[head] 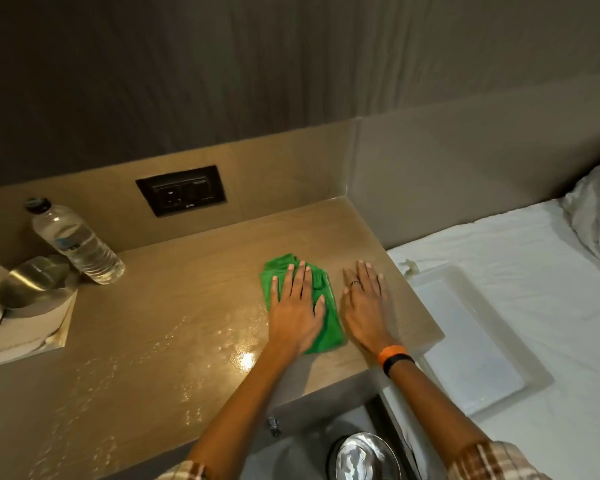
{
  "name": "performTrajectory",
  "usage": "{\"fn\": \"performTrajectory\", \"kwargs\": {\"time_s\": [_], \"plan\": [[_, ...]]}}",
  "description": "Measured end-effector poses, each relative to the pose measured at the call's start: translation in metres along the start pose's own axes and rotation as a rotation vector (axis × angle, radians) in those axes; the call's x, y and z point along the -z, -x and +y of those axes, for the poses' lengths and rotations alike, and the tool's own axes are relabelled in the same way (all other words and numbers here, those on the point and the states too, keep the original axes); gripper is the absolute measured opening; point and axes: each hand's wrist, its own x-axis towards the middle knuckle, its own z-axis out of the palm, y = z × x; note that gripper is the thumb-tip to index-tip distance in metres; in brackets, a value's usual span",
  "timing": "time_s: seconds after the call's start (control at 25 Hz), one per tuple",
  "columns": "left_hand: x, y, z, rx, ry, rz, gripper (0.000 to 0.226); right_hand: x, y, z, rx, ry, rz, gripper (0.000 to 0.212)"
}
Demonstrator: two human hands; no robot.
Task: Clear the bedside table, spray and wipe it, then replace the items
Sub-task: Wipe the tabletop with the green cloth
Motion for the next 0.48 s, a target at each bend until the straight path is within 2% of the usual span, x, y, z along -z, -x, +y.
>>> {"fn": "performTrajectory", "kwargs": {"time_s": [0.12,0.32,0.4,0.48], "plan": [[0.010,-0.039,-0.026,0.075,-0.021,-0.007,0.067,-0.007,0.003,-0.001,0.081,0.200,-0.072,0.062],[0.036,-0.072,-0.116,0.527,0.032,0.085,0.069,-0.007,0.002,0.003,0.081,0.266,-0.093,0.069],[0.035,-0.064,-0.122,0.631,0.022,0.112,0.070,-0.009,0.003,0.001,0.071,0.273,-0.099,0.067],[0.029,-0.051,-0.104,0.645,-0.002,0.107,0.070,-0.009,0.002,-0.002,0.073,0.282,-0.083,0.066]]}}
